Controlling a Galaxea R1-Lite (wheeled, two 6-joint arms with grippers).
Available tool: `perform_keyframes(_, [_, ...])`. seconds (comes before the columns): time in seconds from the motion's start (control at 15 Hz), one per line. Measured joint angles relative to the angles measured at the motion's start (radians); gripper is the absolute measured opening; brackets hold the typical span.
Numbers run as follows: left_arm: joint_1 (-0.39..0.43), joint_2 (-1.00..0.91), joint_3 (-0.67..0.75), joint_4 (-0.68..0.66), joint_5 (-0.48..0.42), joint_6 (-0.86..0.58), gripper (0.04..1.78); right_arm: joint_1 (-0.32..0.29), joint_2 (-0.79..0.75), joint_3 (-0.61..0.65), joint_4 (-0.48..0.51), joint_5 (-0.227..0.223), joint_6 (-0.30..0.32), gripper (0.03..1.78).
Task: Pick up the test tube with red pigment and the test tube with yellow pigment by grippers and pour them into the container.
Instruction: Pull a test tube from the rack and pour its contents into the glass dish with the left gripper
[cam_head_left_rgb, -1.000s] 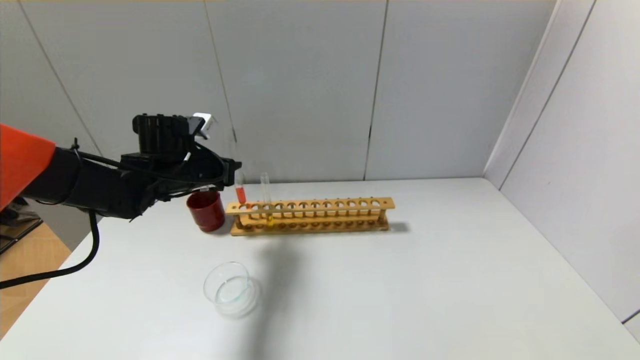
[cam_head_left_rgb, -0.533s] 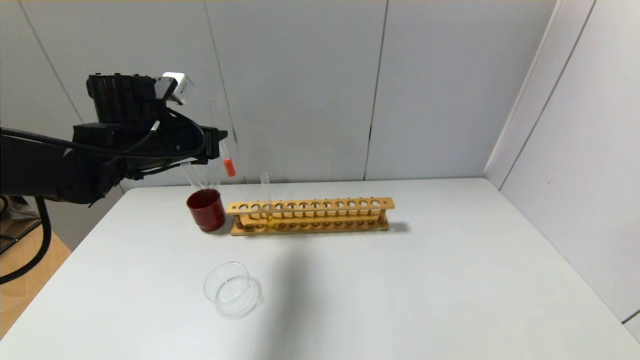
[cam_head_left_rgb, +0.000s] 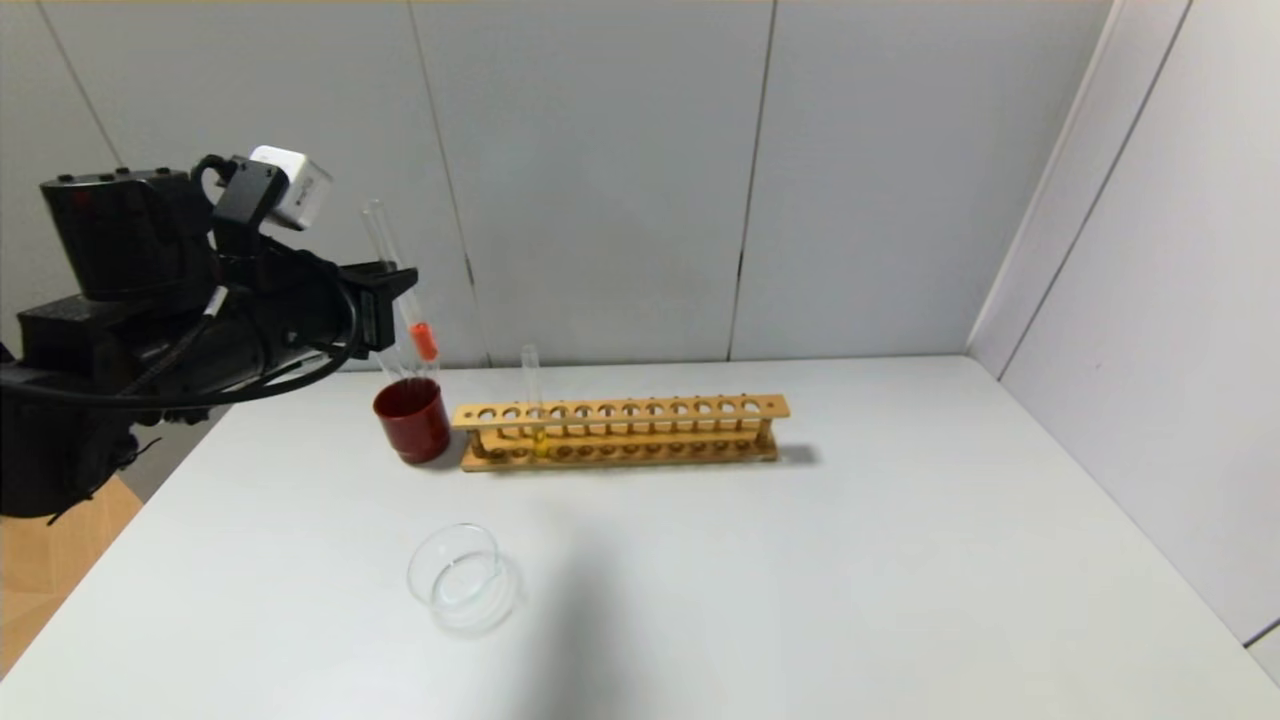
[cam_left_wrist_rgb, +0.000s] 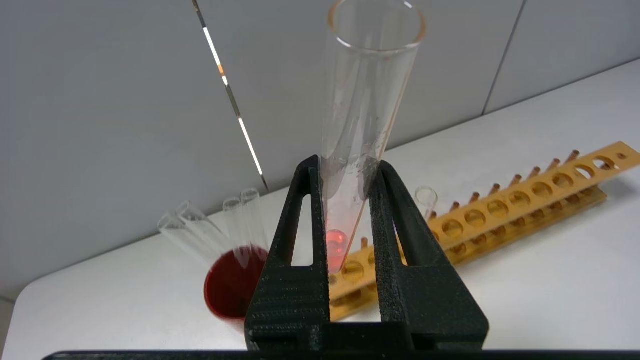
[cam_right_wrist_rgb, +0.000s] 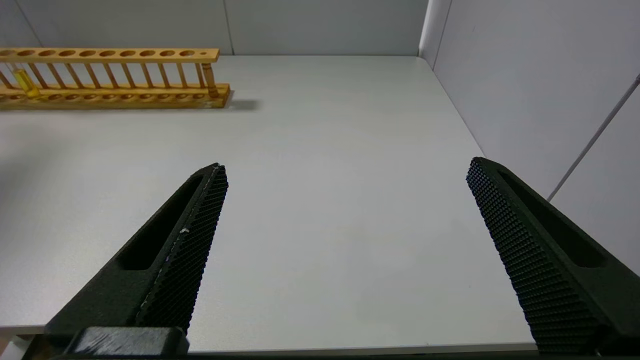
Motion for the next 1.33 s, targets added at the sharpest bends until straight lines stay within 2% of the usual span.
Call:
perform_keyframes(0.67, [0.01,-0.236,0.398,-0.012,-0.003,0.003,0.31,0.0,0.0,0.0,0.0,0.0,0.0,1.75])
perform_keyframes(1.07, [0.034,-0.23,0.541,-0.203,-0.01,0.007,0.31,0.0,0.0,0.0,0.0,0.0,0.0,1.75])
perform_keyframes(1.33, [0.089,-0.109,0.582,-0.397,-0.027,0.086,0.31,0.0,0.0,0.0,0.0,0.0,0.0,1.75])
